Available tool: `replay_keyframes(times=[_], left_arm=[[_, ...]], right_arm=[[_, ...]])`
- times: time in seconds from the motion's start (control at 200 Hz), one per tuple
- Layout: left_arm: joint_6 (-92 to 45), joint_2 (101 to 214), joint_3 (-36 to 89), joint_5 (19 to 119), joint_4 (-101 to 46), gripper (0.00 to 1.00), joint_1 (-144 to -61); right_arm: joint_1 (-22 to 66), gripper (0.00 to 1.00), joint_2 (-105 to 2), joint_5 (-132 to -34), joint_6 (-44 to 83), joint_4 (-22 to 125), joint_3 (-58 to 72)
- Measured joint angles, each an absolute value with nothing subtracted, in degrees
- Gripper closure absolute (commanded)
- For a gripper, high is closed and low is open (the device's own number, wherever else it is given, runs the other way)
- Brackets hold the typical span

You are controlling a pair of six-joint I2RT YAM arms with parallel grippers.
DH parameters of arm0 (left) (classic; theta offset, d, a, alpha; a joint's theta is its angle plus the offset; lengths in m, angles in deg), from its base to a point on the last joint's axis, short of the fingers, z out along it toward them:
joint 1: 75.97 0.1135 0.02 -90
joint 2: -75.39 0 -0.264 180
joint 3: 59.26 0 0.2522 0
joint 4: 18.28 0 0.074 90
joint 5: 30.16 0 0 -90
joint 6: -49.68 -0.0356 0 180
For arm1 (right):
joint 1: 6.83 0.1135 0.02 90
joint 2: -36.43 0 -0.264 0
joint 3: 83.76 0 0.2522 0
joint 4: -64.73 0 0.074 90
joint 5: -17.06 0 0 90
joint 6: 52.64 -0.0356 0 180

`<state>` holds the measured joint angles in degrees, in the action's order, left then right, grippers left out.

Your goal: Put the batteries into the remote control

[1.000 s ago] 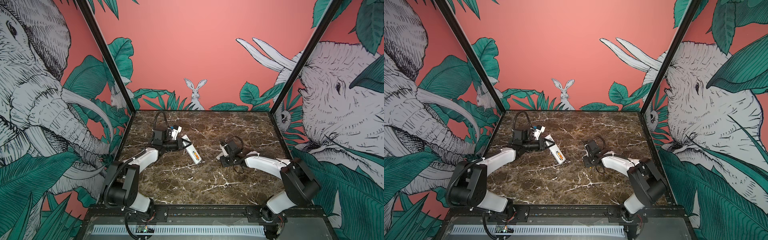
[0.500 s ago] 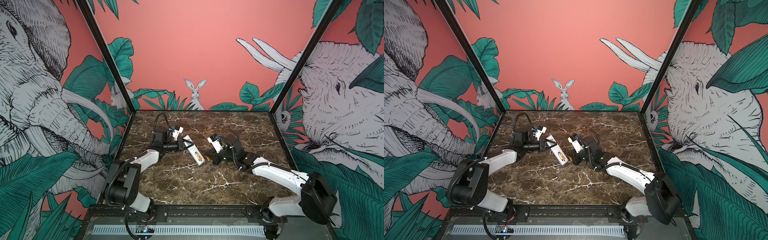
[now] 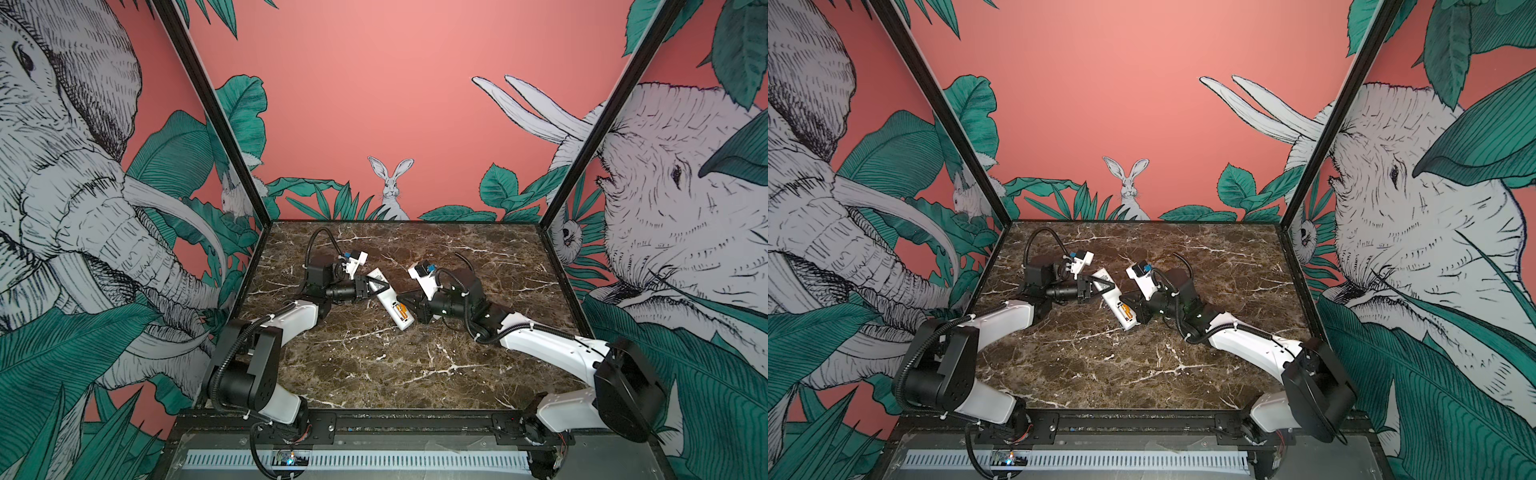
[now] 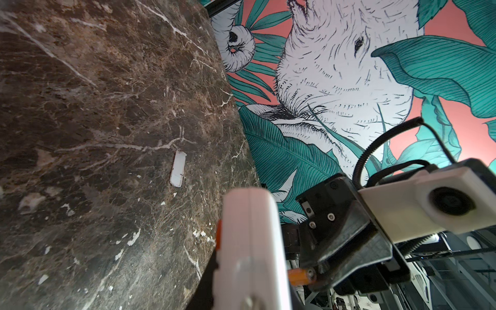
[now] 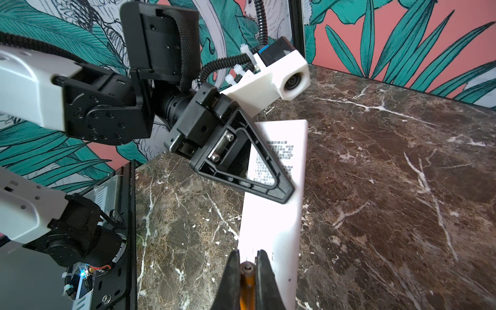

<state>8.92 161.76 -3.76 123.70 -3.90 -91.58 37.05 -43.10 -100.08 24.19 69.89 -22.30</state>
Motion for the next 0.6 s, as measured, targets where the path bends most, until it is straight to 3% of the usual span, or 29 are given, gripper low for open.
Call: replay_keyframes(times=[0.6], left_arm=[[13.9,162.9,-4.3,125.2,3.1,0.97,-91.6]], right_arm=[[37.4,0.95,-46.6,-101.1,26.2,75.7,-25.0]])
